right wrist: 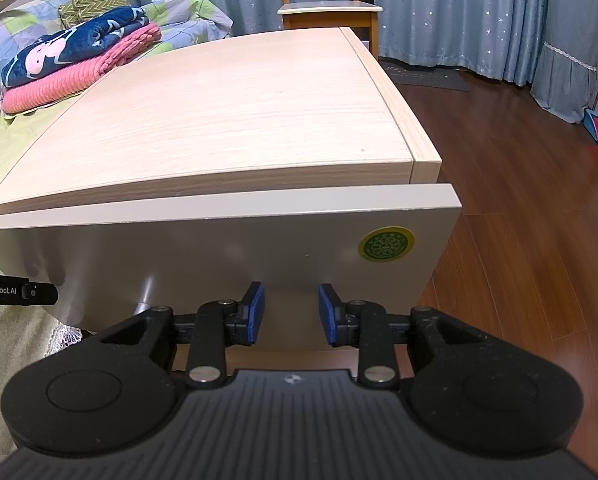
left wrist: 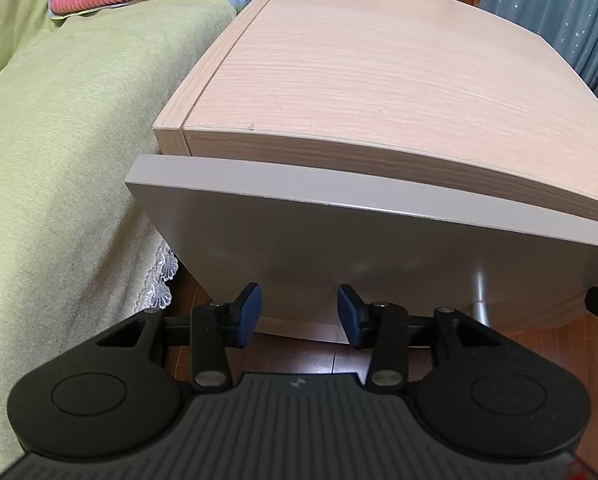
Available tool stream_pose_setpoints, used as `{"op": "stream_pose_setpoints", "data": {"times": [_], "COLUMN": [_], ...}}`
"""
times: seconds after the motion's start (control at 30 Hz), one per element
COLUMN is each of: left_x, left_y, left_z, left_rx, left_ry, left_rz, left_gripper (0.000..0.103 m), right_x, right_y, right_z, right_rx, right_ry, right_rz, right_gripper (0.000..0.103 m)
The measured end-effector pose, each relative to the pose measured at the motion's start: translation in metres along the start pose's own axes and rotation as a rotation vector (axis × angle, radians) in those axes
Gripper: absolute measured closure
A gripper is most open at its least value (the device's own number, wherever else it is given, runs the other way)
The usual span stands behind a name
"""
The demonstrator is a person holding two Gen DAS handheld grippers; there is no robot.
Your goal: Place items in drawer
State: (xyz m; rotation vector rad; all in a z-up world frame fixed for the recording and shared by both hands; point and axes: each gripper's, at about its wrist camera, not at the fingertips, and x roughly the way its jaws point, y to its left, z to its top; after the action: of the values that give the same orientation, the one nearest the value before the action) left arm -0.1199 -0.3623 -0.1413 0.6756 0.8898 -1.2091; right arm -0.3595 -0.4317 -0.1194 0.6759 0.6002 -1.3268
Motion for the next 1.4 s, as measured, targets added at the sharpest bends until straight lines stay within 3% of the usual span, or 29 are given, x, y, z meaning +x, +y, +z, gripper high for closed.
{"op": "stream_pose_setpoints", "data": {"times": [1.4], "left_x": [0.016], "left_y": [0.011], "left_z": [0.019], "left_rx": [-0.001], "left_ry": [-0.006], "left_rz": [-0.009], "left_gripper": [0.054], "right_x": [0.009], "right_y": [0.003], "right_z": [0.007], "right_rx": [-0.008], "right_ry": [-0.001], "right_rz": [-0.008], "right_gripper": [0.077]}}
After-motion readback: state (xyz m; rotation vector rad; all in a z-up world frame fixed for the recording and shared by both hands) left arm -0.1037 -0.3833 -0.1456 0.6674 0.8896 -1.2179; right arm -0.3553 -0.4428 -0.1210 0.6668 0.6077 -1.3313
